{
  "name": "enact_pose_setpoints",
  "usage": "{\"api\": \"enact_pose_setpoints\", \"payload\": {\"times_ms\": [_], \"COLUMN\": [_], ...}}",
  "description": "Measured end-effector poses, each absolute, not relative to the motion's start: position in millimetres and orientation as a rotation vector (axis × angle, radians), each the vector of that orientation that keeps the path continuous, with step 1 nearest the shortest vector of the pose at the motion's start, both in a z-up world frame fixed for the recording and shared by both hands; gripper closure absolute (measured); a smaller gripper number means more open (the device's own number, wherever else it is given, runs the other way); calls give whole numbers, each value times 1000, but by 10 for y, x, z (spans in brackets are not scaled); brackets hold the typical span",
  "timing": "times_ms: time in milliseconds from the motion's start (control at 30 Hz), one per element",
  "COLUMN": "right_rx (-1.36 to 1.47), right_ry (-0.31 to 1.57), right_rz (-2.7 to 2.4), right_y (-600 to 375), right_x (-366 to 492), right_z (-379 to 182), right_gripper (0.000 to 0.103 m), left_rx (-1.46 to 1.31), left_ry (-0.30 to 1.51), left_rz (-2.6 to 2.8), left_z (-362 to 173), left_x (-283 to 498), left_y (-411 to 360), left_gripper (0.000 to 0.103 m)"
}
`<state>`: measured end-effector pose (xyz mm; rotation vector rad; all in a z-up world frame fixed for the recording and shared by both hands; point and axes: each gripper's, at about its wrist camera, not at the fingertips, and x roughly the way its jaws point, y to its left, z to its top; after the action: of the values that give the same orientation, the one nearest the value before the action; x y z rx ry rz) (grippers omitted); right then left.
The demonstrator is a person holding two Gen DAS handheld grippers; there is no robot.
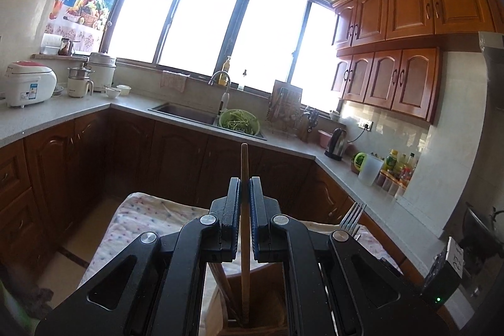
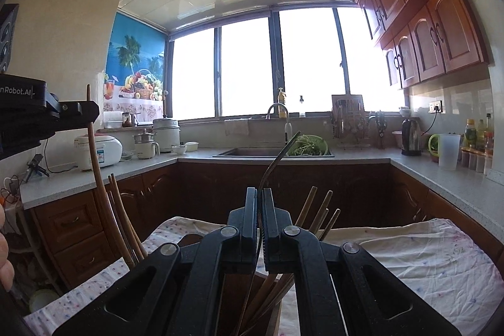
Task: Organize utensils
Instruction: 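Lower both items into the holder and open both tools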
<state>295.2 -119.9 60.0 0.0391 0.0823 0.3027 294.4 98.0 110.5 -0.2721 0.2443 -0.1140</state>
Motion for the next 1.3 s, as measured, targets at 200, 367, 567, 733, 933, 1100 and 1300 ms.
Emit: {"api": "enact_pose_setpoints", "payload": {"times_ms": [200,367,567,733,933,1100,1300], "right_rx": [4,23,25,27,47,79,102], "right_ry": [65,132,226,302,341,363,360], "right_rz": [325,344,379,419,432,435,434], "right_y": [-1166,-1322,-1400,-1398,-1447,-1485,-1565], "right_x": [2804,2811,2806,2853,2884,2885,2844], "right_z": [434,321,236,186,196,222,285], "right_gripper": [101,101,101,100,100,95,72], "left_rx": [-252,-250,-246,-244,-255,-254,-259], "left_ry": [275,317,315,347,361,386,391], "left_rz": [-130,-143,-142,-135,-131,-130,-118], "left_z": [871,712,661,604,598,629,650], "left_x": [2899,2859,2759,2760,2775,2809,2788], "left_y": [889,876,896,959,982,978,953], "left_gripper": [98,98,98,97,97,97,74]}}
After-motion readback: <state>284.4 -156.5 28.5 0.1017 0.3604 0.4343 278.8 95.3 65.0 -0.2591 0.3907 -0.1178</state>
